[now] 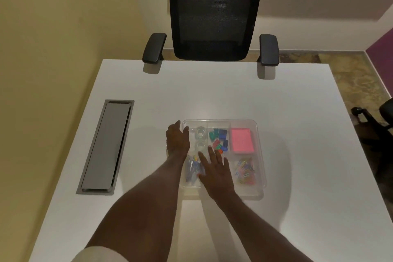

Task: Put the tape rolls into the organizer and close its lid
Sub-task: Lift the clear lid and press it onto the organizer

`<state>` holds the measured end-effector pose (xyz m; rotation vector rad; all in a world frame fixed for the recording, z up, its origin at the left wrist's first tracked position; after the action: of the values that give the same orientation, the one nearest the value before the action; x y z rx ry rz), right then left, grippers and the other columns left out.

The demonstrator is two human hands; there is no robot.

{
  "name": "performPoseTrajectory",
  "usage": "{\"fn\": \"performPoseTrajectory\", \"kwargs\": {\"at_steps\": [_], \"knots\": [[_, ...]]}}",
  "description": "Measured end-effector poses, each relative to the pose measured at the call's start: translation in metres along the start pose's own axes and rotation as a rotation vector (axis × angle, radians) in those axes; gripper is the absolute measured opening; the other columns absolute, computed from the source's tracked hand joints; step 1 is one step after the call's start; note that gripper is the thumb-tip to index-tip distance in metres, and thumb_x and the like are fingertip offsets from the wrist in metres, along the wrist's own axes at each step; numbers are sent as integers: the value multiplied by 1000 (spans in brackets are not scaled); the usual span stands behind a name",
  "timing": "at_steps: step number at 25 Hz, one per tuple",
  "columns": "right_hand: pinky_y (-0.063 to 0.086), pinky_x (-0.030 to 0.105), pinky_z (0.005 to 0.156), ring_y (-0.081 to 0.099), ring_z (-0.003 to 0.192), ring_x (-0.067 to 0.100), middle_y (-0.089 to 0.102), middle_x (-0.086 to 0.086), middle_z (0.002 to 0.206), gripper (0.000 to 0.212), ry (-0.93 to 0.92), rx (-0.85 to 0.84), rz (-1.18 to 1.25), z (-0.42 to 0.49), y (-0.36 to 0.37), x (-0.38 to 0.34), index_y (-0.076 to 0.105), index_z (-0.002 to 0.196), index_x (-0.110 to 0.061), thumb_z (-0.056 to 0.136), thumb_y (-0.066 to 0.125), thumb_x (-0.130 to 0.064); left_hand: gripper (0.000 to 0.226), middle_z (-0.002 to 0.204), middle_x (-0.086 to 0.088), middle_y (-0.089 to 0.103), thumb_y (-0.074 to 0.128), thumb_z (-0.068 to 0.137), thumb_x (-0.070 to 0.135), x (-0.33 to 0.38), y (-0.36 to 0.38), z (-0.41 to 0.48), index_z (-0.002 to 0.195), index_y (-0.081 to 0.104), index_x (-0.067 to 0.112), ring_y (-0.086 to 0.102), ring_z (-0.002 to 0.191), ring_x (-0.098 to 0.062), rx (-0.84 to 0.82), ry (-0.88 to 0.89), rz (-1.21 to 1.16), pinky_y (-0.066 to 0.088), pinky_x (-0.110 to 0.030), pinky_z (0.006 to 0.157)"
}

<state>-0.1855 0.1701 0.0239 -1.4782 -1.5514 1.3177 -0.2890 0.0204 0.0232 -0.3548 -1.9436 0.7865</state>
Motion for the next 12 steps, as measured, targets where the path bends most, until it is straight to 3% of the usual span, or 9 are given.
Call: {"fn": "performPoseTrajectory", "kwargs": {"at_steps": [2,4,8,12], "knots": [[36,58,116,35,149,37,35,13,162,79,2,35,-35,2,3,0,47,151,-28,81,79,-46,47,149,-20,61,52,110,31,5,3,19,148,58,3,54,142,-34,-41,-100,-75,39,-41,122],[46,55,109,47,142,34,49,11,154,78,-1,56,-44,0,6,2,57,143,-29,72,85,-50,45,133,-24,70,53,110,34,8,9,32,127,70,-4,62,131,-40,-69,-193,-156,48,-44,113],[47,52,108,52,139,31,53,9,151,77,-25,123,-39,-1,8,5,61,139,-31,70,85,-54,47,107,-32,73,59,108,34,9,13,45,90,73,-7,67,108,-44,-44,-308,-257,50,-42,87],[38,49,115,53,138,28,55,7,150,76,-16,156,-39,-3,4,4,62,138,-34,69,84,-58,53,66,-8,52,65,105,35,2,16,51,61,53,7,53,83,-29,-43,-394,-316,35,-32,74]]}}
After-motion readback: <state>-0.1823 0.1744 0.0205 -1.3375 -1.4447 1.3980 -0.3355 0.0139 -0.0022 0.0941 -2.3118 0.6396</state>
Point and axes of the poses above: each hand's wrist, its own z-axis towards the middle knuckle, its own y-axis out of the palm, x = y × z, the point moved 3 cm from there along z, towards the middle knuckle
